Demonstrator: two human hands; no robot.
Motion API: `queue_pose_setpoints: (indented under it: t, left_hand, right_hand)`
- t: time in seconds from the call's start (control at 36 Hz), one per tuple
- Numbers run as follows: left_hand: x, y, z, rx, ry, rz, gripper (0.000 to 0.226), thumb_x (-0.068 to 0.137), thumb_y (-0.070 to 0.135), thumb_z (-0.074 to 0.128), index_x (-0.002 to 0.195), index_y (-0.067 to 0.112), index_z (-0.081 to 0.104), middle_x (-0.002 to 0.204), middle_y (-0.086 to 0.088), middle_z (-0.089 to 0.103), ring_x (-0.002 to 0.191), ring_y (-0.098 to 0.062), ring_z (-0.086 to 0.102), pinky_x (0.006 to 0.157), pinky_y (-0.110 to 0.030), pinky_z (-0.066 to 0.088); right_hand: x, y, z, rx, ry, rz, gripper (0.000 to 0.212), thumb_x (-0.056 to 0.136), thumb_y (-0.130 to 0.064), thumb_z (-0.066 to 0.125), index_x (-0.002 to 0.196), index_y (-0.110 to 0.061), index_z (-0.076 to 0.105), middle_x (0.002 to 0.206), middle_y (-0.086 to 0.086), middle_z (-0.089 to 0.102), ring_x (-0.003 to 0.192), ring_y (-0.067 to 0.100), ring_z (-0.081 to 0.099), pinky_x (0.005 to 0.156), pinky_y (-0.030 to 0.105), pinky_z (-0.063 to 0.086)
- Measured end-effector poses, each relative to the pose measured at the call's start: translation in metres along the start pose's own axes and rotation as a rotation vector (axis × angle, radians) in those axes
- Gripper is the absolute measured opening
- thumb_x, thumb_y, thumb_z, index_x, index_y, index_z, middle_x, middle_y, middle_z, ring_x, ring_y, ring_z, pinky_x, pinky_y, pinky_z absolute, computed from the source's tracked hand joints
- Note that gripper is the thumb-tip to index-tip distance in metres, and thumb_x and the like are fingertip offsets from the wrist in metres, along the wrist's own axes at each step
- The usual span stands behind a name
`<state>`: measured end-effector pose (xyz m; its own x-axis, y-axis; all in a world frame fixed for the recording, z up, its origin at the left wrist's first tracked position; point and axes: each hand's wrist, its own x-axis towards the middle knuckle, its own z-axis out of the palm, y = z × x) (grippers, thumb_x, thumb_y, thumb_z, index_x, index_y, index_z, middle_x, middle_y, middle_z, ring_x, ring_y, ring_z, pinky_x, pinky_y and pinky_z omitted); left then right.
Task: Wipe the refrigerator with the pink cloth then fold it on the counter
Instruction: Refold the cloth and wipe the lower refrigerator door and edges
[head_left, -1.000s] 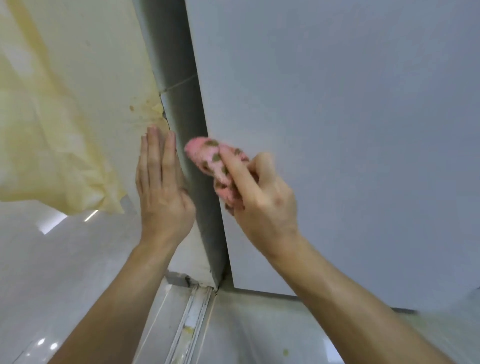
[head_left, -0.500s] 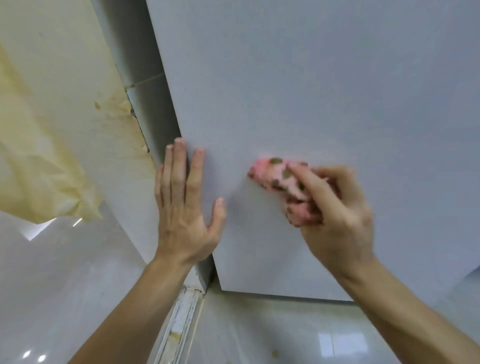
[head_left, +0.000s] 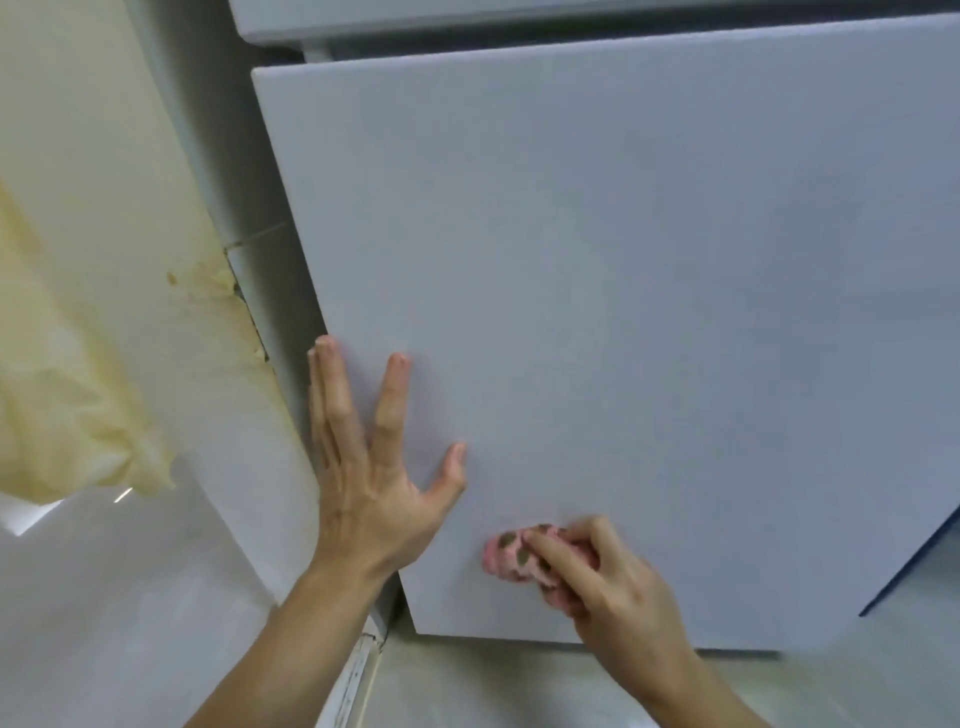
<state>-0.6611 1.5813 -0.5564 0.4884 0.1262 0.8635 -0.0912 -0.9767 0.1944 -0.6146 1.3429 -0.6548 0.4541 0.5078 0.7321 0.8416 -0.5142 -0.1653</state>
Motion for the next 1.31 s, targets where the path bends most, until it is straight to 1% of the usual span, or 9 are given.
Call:
queue_pose_setpoints:
  t: [0.25, 0.39, 0.56, 0.72, 0.86, 0.94, 1.03, 1.08, 1.31]
  left_hand:
    - [0.015, 0.019, -0.007, 0.032, 0.104, 0.072, 0.068, 0.090, 0.018, 0.064, 0.152, 0.010, 0.037, 0.166, -0.024, 0.019, 0.160, -0.044, 0.009, 0.129, -0.058, 0.016]
    - [0.019, 0.029, -0.006, 0.042, 0.140, 0.080, 0.067, 0.086, 0.006, 0.063, 0.149, 0.005, 0.039, 0.163, -0.028, 0.027, 0.157, -0.047, 0.018, 0.128, -0.060, 0.021]
    - [0.021, 0.036, -0.010, 0.001, 0.143, 0.081, 0.074, 0.077, -0.012, 0.056, 0.148, 0.005, 0.043, 0.164, -0.023, 0.029, 0.158, -0.043, 0.020, 0.130, -0.052, 0.018]
    - [0.024, 0.044, -0.026, -0.049, 0.113, 0.042, 0.069, 0.076, -0.014, 0.051, 0.144, 0.001, 0.046, 0.161, -0.018, 0.035, 0.157, -0.033, 0.025, 0.129, -0.048, 0.020]
    - [0.039, 0.064, -0.041, -0.122, 0.072, 0.113, 0.048, 0.084, -0.008, 0.055, 0.131, -0.002, 0.061, 0.152, -0.016, 0.047, 0.146, -0.033, 0.041, 0.123, -0.044, 0.035]
    - [0.052, 0.082, -0.048, -0.151, 0.021, 0.126, 0.035, 0.088, -0.005, 0.053, 0.119, -0.002, 0.068, 0.141, -0.018, 0.059, 0.128, -0.031, 0.054, 0.116, -0.030, 0.039]
    - [0.053, 0.099, -0.056, -0.259, -0.133, 0.076, 0.030, 0.096, 0.003, 0.050, 0.118, 0.002, 0.069, 0.129, -0.010, 0.066, 0.118, -0.025, 0.061, 0.105, -0.031, 0.048]
    - [0.044, 0.110, -0.063, -0.345, -0.300, -0.010, 0.031, 0.101, 0.015, 0.047, 0.124, 0.007, 0.067, 0.126, -0.002, 0.065, 0.117, -0.019, 0.062, 0.101, -0.032, 0.051]
    - [0.007, 0.157, -0.112, -0.487, -1.072, -0.513, 0.051, 0.110, 0.049, 0.042, 0.158, 0.030, 0.039, 0.151, 0.020, 0.039, 0.144, 0.004, 0.030, 0.123, -0.023, 0.024]
  right_hand:
    - [0.137, -0.026, -0.108, 0.149, 0.632, 0.174, 0.051, 0.078, -0.005, 0.066, 0.127, -0.014, 0.073, 0.111, 0.001, 0.050, 0.092, 0.002, 0.047, 0.083, 0.006, 0.041]
    - [0.170, -0.040, -0.120, 0.182, 0.787, 0.227, 0.046, 0.084, -0.010, 0.060, 0.128, -0.013, 0.073, 0.113, 0.007, 0.053, 0.094, -0.004, 0.049, 0.083, 0.011, 0.047]
    - [0.073, -0.028, -0.029, 0.043, 0.263, -0.029, 0.031, 0.093, -0.011, 0.067, 0.121, -0.021, 0.075, 0.117, -0.001, 0.063, 0.094, 0.017, 0.068, 0.061, 0.030, 0.057]
    - [0.026, -0.021, -0.037, 0.114, -0.102, 0.124, 0.040, 0.082, -0.026, 0.058, 0.120, -0.034, 0.069, 0.106, -0.012, 0.056, 0.071, 0.007, 0.060, 0.043, 0.021, 0.040]
    - [0.073, -0.024, -0.097, 0.247, -0.199, 0.246, 0.041, 0.081, -0.044, 0.058, 0.119, -0.033, 0.068, 0.105, -0.011, 0.055, 0.079, 0.021, 0.066, 0.063, 0.037, 0.058]
    - [0.107, -0.029, -0.131, 0.332, -0.236, 0.310, 0.043, 0.079, -0.039, 0.056, 0.119, -0.030, 0.072, 0.103, -0.011, 0.059, 0.093, 0.011, 0.062, 0.081, 0.028, 0.051]
    - [0.124, -0.033, -0.156, 0.398, -0.293, 0.413, 0.033, 0.088, -0.021, 0.068, 0.120, -0.025, 0.069, 0.104, -0.008, 0.069, 0.093, 0.010, 0.068, 0.083, 0.029, 0.055]
    - [0.122, -0.037, -0.168, 0.564, -0.374, 0.574, 0.024, 0.093, -0.015, 0.068, 0.115, -0.022, 0.062, 0.087, -0.001, 0.077, 0.070, 0.019, 0.075, 0.061, 0.033, 0.059]
    - [0.072, -0.087, -0.201, 0.723, -0.649, 1.165, 0.027, 0.093, -0.024, 0.071, 0.110, -0.019, 0.051, 0.078, 0.004, 0.077, 0.057, 0.024, 0.068, 0.051, 0.039, 0.052]
